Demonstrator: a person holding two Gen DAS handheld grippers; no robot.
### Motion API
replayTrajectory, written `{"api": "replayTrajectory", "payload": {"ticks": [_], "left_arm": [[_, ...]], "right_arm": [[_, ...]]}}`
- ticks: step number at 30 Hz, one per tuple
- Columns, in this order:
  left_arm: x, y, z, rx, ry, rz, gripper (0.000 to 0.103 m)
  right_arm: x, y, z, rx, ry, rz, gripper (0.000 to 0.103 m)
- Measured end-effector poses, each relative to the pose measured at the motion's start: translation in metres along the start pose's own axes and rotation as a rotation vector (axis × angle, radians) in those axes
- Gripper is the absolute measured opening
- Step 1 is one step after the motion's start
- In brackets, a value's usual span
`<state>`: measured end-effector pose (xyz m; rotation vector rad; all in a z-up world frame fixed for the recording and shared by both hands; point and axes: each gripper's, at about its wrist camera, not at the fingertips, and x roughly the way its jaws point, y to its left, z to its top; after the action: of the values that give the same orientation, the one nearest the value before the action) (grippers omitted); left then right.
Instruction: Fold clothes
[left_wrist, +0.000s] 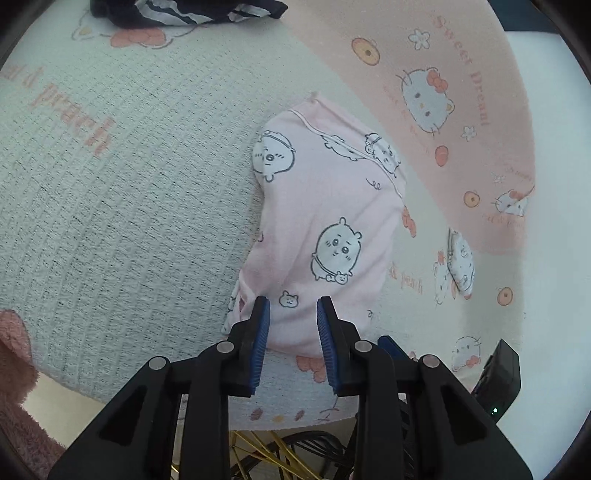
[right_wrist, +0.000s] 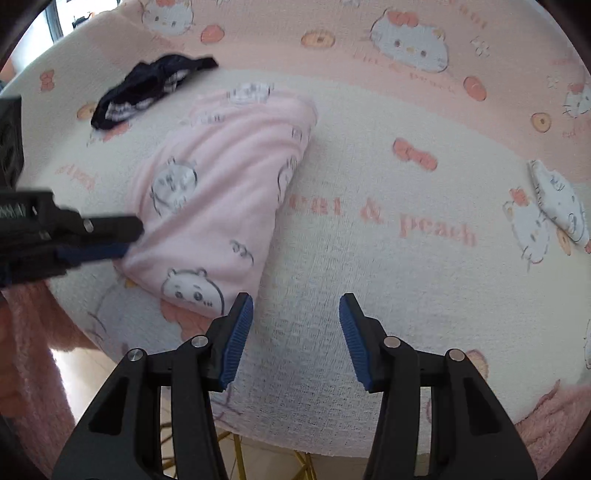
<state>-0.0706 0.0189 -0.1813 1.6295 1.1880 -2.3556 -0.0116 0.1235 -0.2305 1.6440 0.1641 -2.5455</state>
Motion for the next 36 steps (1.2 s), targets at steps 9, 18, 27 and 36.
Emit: {"api": "replayTrajectory", "payload": {"ticks": [9,18,27,36], "left_arm": [[0.002,0.024,-0.02,-0.19,0.109,-0.072,0.03],[0.02,0.024,-0.013,-0.195,0.061,-0.101,0.029],[-0.025,0.008,0.014,-0.08,-0.117,0.163,0.018],[-0.022,0.049,0.009,-0.291,-0.111,-0.019,0.053]], "right_arm": [[-0.012,-0.048,0.01,0.244,0.009,0.332,0.05],[0.004,-0.022,0.003,0.162,0.051,0.375,0.023],[-0.021,-0.013,0.022,0.086,-0.016,0.329,0.016],[-0.048,-0.017,0.051,0.045,-0.09,0.277,0.042]]}}
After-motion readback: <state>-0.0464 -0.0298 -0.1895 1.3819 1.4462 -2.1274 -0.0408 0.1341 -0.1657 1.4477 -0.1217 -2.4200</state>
